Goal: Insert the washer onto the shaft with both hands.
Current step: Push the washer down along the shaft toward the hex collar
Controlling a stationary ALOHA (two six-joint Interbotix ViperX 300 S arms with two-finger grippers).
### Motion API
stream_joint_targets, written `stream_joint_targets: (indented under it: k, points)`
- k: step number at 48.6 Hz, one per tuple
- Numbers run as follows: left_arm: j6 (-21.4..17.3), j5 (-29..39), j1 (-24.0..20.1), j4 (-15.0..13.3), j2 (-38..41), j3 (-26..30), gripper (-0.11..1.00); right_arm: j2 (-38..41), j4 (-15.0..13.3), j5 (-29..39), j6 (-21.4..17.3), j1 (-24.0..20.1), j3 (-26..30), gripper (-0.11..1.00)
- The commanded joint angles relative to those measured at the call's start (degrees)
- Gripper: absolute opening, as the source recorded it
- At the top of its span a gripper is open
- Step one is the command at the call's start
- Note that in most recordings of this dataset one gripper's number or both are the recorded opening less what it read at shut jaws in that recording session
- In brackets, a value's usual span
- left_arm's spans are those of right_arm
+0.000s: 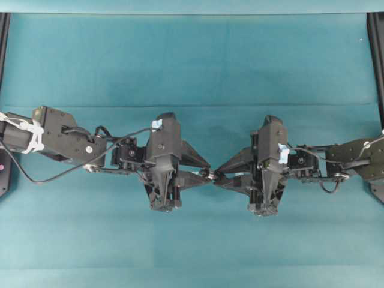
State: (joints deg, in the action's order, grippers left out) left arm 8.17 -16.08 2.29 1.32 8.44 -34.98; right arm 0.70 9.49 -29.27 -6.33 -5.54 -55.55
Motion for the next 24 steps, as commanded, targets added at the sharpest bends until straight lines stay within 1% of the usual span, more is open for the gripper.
stream_joint_targets:
  k: [1,11,24]
  points:
    - [-0.09,-0.26,0.09,0.18,0.0,1.05,0.35,-0.44,0.09,-0.7,-0.35,-0.09,0.88,0.0]
    - [0.0,-0.09,0.44,0.26,0.18,1.05,0.35,-0.44,0.09,-0.7,-0.35,-0.09,0.88,0.0]
    - [-0.35,-0.09,1.05,0.18,1.49,2.64,0.35,-0.53,0.09,-0.7,-0.26,-0.18,0.88,0.0]
